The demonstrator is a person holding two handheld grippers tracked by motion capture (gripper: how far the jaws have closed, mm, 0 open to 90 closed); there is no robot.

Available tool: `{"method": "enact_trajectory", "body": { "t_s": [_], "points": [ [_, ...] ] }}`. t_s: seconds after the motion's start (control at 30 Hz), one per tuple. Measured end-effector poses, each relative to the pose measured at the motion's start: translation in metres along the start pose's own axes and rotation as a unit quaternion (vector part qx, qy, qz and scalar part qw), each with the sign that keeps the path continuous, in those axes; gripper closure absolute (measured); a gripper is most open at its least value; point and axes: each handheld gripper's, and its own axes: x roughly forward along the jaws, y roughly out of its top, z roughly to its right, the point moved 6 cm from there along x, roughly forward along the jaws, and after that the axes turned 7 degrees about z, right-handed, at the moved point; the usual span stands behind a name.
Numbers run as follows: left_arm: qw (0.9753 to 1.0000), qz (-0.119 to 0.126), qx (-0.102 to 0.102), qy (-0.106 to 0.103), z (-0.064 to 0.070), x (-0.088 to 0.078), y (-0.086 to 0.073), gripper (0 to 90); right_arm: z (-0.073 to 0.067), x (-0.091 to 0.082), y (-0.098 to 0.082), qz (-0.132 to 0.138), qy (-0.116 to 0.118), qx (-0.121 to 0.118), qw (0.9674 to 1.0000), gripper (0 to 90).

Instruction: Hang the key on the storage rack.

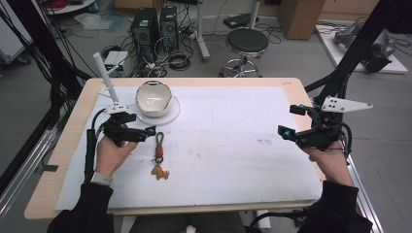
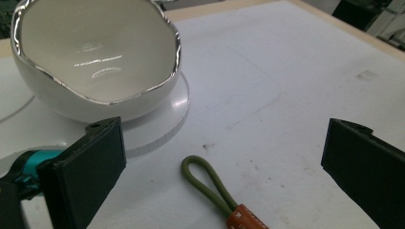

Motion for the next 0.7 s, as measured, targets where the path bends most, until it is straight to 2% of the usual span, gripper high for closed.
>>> {"method": "enact_trajectory", "body": {
  "t_s": [0.13,0.17,0.23,0.33,0.37,0.47,0.6,0.67,0.7],
  "points": [
    [0.9989,-0.039,0.002,0.026,-0.004,0.02,-0.02,1.7,0.0,0.004,-0.002,-0.004,0.003,-0.002,1.0,0.9],
    [0.9989,-0.039,0.002,0.026,-0.004,0.02,-0.02,1.8,-0.001,0.005,-0.003,-0.006,0.003,-0.001,1.0,0.9],
    [0.9967,-0.069,0.014,0.039,-0.006,0.033,-0.031,2.3,-0.002,0.007,-0.004,-0.009,0.005,-0.006,0.9999,0.9],
    [0.997,-0.064,0.005,0.043,-0.007,0.041,-0.033,2.8,-0.004,0.01,-0.005,-0.015,0.009,-0.01,0.9998,0.9],
    [0.9969,-0.059,0.002,0.051,-0.009,0.046,-0.033,2.9,-0.004,0.011,-0.005,-0.017,0.01,-0.012,0.9997,0.9],
    [0.997,-0.056,0.009,0.053,-0.011,0.049,-0.034,7.4,-0.005,0.012,-0.007,-0.02,0.013,-0.012,0.9996,0.9],
    [0.9958,-0.072,-0.005,0.056,-0.017,0.056,-0.042,8.4,-0.005,0.013,-0.009,-0.026,0.013,-0.011,0.9995,0.9],
    [0.9955,-0.075,-0.002,0.057,-0.018,0.056,-0.043,13.5,-0.004,0.013,-0.009,-0.026,0.013,-0.012,0.9995,0.9],
    [0.9951,-0.082,-0.005,0.054,-0.017,0.057,-0.045,23.1,-0.004,0.013,-0.009,-0.026,0.014,-0.014,0.9995,0.9]
  ]
}}
